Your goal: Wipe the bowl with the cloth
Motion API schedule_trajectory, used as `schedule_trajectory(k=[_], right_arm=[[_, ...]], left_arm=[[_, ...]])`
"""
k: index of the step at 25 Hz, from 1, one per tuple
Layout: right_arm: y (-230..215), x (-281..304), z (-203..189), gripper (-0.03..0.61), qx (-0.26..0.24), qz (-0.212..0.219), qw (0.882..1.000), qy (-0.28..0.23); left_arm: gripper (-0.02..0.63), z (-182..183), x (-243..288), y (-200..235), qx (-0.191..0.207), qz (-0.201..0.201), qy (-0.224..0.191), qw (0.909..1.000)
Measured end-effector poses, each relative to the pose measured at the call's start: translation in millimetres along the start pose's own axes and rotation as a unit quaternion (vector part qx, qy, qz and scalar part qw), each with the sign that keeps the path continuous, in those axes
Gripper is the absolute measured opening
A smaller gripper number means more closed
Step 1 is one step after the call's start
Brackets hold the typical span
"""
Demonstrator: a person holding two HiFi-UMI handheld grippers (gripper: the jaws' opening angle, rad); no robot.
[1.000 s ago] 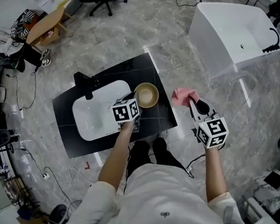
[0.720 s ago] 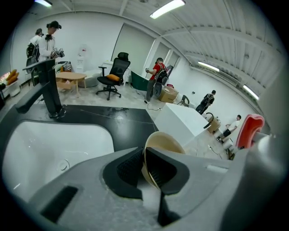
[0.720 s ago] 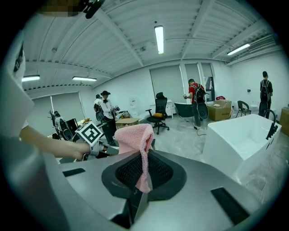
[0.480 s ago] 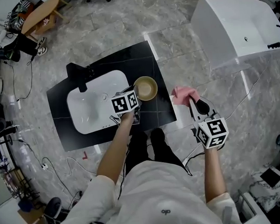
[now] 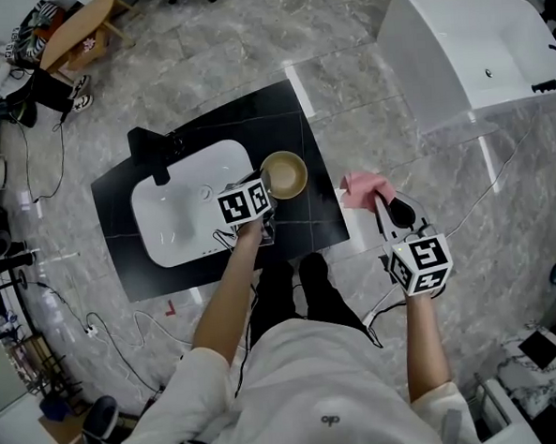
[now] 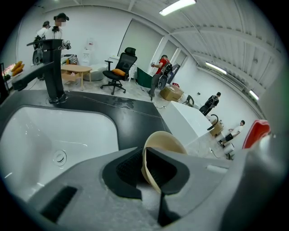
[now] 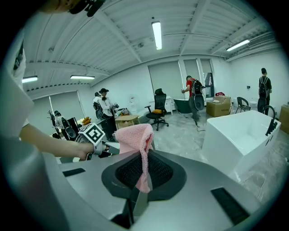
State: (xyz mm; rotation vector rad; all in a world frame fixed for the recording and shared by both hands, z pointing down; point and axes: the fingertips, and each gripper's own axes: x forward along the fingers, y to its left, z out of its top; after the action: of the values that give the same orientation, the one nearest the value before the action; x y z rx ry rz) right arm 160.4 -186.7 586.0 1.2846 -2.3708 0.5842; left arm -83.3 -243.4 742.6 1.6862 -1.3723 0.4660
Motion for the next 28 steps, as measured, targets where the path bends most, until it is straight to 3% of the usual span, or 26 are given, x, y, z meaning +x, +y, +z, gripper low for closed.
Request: schedule_trajectory(k=[6,9,14,20,28], right_arm=[[0,1,-5,0.017,0.007,0.002,1.0,0.004],[0,2,-5,0.016,0.007,0.002,1.0,0.004],[0,-1,-2,0.017,0.004,0.0,1.0,0.002],[4,-6,3,0.016,-0.006,-0.007,1.0,-0.005],[14,-11,4,0.017,-0.02,-0.015,1.0,-0.005]], left_arm=[[0.031,0,0,5,0.006,0.005,0.002,1.0],[0.096,0,1,4,0.006,0.001,0.003,1.0],[0.097,1,-5,6,0.011,0.011,-0.002,0.9999],[0.095,16,-30,10,0.026,0.029,-0.04,0.9984],[0.072,23,-80,1,0.053,0.025,-0.072,0.9957]])
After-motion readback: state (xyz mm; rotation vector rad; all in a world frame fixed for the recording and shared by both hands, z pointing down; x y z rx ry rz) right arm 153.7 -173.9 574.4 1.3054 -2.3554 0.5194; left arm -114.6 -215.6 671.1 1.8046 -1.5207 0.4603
